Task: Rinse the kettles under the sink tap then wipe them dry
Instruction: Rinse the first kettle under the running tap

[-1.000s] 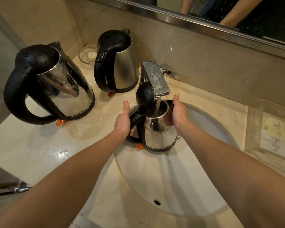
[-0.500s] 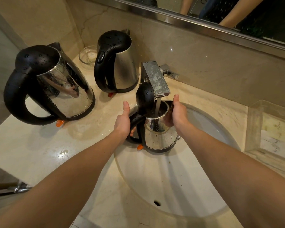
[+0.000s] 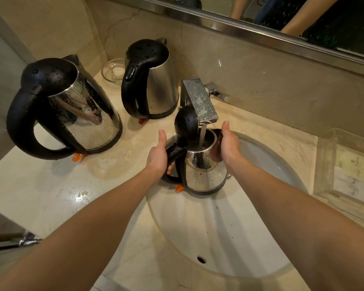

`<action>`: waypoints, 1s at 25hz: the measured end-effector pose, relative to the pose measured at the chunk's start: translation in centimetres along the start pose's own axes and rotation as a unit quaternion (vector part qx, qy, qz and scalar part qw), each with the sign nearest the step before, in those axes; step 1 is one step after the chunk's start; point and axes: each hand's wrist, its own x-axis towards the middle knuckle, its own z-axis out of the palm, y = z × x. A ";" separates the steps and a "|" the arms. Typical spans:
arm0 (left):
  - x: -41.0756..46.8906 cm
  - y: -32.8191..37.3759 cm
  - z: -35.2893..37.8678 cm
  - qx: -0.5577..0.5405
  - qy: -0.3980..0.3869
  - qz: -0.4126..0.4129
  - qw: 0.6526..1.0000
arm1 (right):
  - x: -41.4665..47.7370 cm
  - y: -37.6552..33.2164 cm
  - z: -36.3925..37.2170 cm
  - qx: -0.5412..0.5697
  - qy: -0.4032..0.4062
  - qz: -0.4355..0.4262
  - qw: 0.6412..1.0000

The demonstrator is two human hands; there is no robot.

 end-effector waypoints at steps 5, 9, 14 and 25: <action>0.6 -0.4 0.1 0.002 0.010 0.008 1.000 | 0.2 0.1 0.0 -0.002 0.001 0.001 1.000; 0.7 -0.5 0.1 0.003 0.010 0.007 1.000 | 0.3 0.2 0.0 -0.004 0.002 -0.002 1.000; 0.1 -0.1 0.0 0.004 0.005 0.008 1.000 | 0.0 0.1 0.0 -0.001 -0.006 -0.006 1.000; 0.0 0.0 -0.1 0.006 -0.007 0.010 1.000 | -0.2 -0.1 -0.1 -0.006 0.001 -0.002 1.000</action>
